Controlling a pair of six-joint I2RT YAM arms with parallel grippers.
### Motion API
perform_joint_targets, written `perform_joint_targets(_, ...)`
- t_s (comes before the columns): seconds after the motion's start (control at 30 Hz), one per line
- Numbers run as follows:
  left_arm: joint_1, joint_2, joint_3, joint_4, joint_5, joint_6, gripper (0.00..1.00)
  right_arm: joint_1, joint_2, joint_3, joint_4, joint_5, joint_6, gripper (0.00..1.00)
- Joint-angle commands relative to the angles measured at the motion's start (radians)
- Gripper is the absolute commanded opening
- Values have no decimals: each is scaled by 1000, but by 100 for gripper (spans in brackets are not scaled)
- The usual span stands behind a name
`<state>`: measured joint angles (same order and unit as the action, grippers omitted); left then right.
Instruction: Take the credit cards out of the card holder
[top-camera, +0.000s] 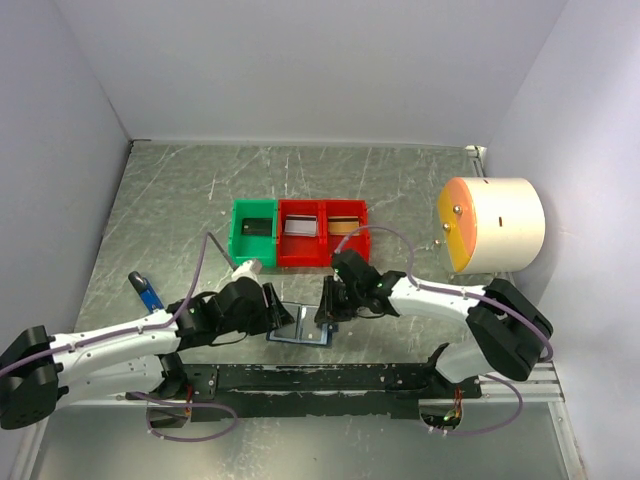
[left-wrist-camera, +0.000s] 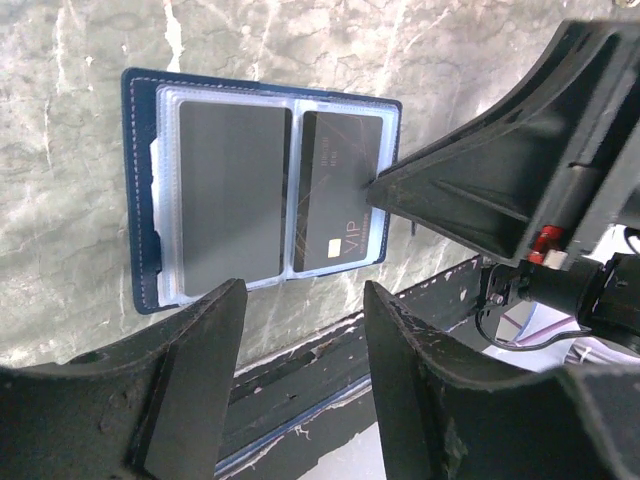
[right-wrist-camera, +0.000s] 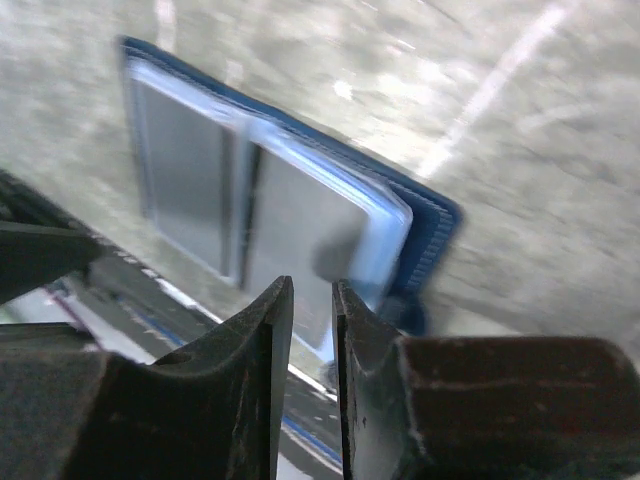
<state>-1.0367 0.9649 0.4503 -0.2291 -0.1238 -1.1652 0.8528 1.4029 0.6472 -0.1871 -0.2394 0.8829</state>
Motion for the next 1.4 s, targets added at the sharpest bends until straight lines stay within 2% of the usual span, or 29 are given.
perform_joint_targets(0.0, -3, -11, -26, 55, -9, -19, 62, 3, 4, -82, 15, 69, 28, 23)
perform_joint_targets(0.17, -4, 76, 22, 101, 42, 38, 63, 0, 14, -135, 29, 102, 46, 23)
perform_joint_targets(0.4, -3, 285, 151, 105, 85, 118, 61, -8, 27, -155, 27, 133, 43, 22)
perform_joint_targets(0.6, 9, 380, 176, 140, 92, 132, 59, -22, 37, -170, 43, 110, 34, 22)
perform_joint_targets(0.83, 53, 399, 133, 212, 151, 139, 58, -24, 30, -186, 45, 109, 41, 21)
perform_joint_targets(1.0, 59, 412, 105, 274, 191, 129, 54, -23, 36, -186, 45, 107, 42, 21)
perform_joint_targets(1.17, 59, 401, 51, 309, 193, 86, 51, -24, 33, -181, 41, 109, 41, 21)
perform_joint_targets(1.37, 59, 362, 9, 310, 162, 55, 53, -23, 40, -184, 47, 102, 40, 21)
